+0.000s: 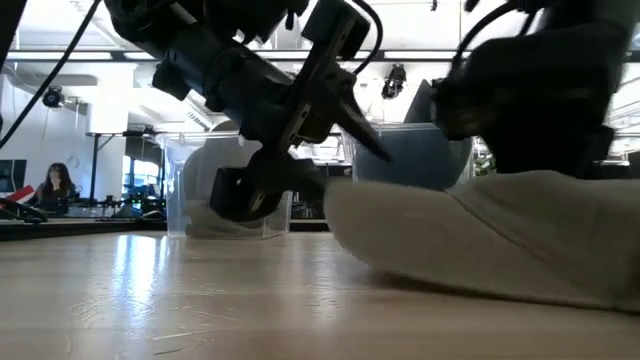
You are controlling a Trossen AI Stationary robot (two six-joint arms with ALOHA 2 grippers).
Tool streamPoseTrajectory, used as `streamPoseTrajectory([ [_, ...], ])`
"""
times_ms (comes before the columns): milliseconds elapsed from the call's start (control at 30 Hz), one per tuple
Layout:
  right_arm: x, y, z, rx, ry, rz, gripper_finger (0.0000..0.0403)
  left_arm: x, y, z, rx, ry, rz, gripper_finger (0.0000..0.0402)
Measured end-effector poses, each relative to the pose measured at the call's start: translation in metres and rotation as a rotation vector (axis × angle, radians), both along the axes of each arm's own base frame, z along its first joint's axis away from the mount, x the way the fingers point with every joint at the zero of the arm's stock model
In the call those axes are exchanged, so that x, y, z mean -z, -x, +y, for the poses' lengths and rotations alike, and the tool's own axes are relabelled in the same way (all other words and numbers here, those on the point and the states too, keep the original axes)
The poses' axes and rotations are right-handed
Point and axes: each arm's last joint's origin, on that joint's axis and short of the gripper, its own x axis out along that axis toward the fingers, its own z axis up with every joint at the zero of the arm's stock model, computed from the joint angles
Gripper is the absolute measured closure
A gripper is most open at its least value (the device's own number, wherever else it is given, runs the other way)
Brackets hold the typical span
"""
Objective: Pick & Place hat
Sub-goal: Put the brown cap into the left transparent bin
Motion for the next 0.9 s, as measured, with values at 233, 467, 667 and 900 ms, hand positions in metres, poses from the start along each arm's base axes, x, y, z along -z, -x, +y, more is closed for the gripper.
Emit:
streamPoseTrajectory([
  [233,-0.007,-0.014,-0.010,-0.028,0.020,-0.035,0.0220,-0.005,-0.003,-0.001,0.017,-0.011,-0.051,0.0230],
  [467,-0.022,-0.023,-0.005,-0.105,0.057,-0.100,0.0220,-0.003,0.000,-0.001,0.037,-0.033,-0.013,0.0354],
  [667,-0.056,-0.022,0.013,-0.192,0.162,-0.166,0.0220,-0.016,0.006,0.000,0.057,-0.055,-0.013,0.0392],
  [900,-0.124,0.007,0.014,-0.162,0.416,-0.218,0.0220,-0.088,0.046,0.010,0.001,-0.204,-0.028,0.0395],
])
